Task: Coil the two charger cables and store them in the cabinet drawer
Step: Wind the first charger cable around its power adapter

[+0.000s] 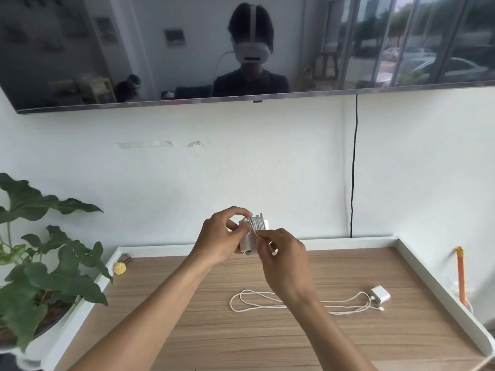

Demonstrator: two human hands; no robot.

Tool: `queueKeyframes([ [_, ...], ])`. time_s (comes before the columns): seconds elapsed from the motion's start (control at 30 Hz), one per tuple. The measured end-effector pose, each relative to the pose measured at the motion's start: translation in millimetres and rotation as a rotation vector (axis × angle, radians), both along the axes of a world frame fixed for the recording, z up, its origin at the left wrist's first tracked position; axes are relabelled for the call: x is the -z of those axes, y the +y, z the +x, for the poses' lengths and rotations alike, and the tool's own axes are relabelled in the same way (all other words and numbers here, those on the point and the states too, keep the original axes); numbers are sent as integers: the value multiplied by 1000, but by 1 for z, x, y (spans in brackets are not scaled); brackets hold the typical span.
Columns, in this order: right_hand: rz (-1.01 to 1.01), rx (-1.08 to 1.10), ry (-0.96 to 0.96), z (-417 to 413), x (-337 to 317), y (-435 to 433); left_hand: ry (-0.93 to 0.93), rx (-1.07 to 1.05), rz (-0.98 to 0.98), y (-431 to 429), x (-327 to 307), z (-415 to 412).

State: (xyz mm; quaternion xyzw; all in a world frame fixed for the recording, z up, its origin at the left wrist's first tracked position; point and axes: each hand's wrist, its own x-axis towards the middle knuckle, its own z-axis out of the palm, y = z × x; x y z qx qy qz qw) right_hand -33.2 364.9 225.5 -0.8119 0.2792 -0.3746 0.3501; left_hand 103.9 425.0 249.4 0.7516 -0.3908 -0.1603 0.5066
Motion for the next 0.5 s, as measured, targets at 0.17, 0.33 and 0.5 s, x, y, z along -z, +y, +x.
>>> queueKeyframes([
  [0.17, 100, 47, -89, -3, 6, -2, 146, -24, -68, -6, 3, -5],
  [0.33, 247, -3, -184, -6, 1, -3, 210, -46, -137, -10, 5, -8],
  [0.5, 332, -101, -220, -7, -5, 3, 241, -48, -170, -11, 8, -5],
])
